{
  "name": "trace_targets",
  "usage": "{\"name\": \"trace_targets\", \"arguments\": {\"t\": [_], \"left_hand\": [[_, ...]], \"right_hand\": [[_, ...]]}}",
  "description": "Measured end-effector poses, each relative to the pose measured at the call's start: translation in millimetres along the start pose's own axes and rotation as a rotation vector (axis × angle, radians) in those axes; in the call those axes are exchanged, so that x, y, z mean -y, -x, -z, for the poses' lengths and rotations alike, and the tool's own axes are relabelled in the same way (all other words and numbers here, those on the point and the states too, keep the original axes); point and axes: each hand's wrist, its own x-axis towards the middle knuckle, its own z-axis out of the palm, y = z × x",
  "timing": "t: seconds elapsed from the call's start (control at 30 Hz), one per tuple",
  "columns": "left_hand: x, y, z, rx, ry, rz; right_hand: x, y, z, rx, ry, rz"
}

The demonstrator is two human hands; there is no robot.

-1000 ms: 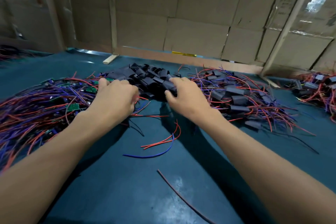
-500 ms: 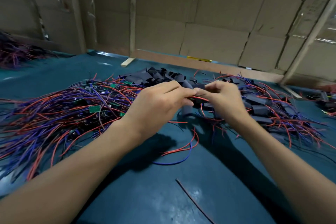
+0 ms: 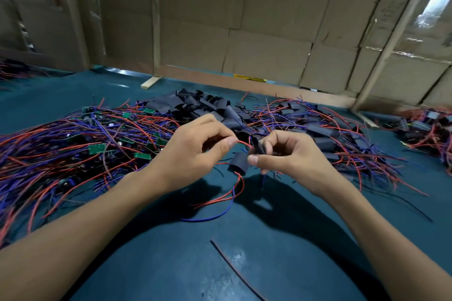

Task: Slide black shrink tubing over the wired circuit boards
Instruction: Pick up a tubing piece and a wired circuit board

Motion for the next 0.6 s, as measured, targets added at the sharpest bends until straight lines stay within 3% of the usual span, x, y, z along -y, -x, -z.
{"name": "trace_targets", "arguments": {"t": [0.23, 0.37, 0.6], "left_hand": [[-3.5, 0.6, 0.2, -0.09, 0.086, 0.095], [-1.8, 0.5, -2.8, -0.045, 0.056, 0.063], [1.2, 0.4, -4.5, -0.034, 0.024, 0.04]], "right_hand": [[-11.9, -0.7, -2.0, -0.037, 0.201, 0.117], [-10.8, -0.3, -3.3, -0.115, 0.228, 0.166], [-8.8, 1.1, -7.3, -0.096, 0.185, 0.21]]}}
